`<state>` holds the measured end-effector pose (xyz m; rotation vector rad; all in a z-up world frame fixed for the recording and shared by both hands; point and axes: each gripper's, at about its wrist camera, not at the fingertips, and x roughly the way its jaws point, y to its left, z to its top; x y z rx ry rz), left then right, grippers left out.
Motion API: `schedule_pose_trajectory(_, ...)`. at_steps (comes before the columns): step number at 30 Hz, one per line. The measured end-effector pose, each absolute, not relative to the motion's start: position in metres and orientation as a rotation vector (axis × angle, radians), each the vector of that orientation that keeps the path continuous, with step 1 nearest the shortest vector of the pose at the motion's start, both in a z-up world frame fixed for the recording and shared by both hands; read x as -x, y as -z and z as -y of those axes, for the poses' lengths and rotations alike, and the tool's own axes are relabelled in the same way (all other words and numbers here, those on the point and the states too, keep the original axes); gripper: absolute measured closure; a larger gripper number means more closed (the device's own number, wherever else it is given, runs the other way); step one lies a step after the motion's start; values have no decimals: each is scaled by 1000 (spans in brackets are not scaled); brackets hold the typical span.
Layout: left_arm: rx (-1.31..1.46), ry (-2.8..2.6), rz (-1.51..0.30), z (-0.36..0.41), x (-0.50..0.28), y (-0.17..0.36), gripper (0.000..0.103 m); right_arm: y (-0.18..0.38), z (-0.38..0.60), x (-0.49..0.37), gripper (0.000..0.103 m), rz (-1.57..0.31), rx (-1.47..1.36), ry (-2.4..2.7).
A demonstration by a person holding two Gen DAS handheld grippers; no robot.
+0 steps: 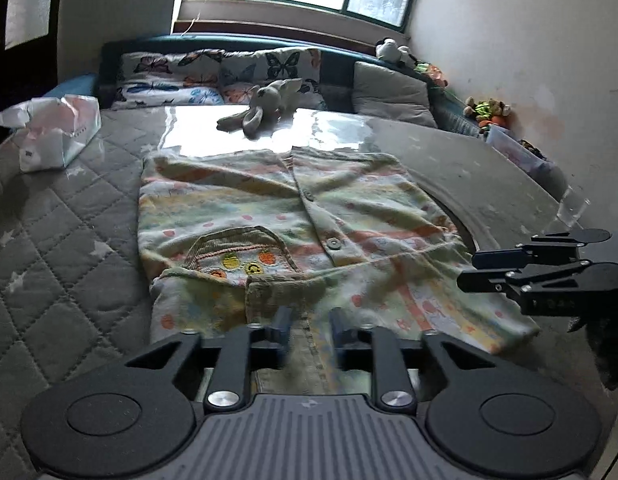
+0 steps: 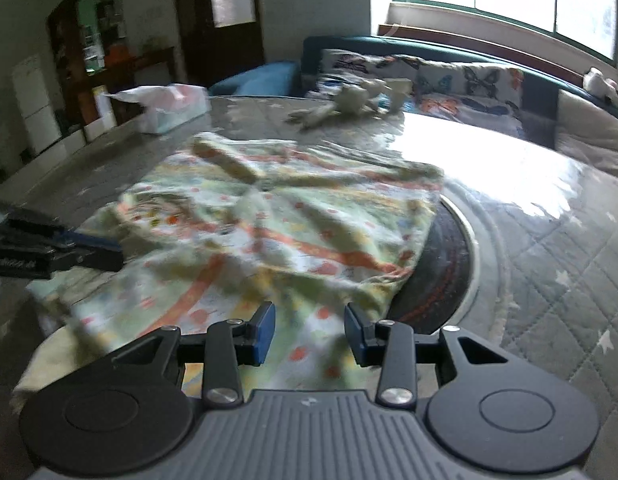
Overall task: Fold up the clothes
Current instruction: 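Open the left gripper and withdraw it from the folded hem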
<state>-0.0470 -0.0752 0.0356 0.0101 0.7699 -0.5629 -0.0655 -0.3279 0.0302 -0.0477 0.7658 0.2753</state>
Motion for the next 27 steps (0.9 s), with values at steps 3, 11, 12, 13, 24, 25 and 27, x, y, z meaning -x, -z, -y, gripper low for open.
schedule_pose_trajectory(3,-33,601,-767,75,62,-38,75,-34,322,83,62,-763,66,-312)
schedule_pose_trajectory(11,-154,640,-746,85,98,-31,64,-32,312,116,60,-747,125,-311)
schedule_pose_trajectory(12,-149,639,-741,85,100,-32,64,-34,311,116,60,-738,119,-315)
schedule_pose_trajectory(13,-144,639,-737,85,101,-33,64,-35,310,116,60,-730,111,-318)
schedule_pose_trajectory(24,-201,652,-703,70,124,-44,53,-28,296,114,59,-731,109,-359)
schedule_pose_trajectory(25,-222,657,-693,68,129,-44,53,-30,297,116,59,-727,112,-359)
schedule_pose_trajectory(27,-264,666,-671,64,138,-45,53,-35,300,119,57,-719,117,-359)
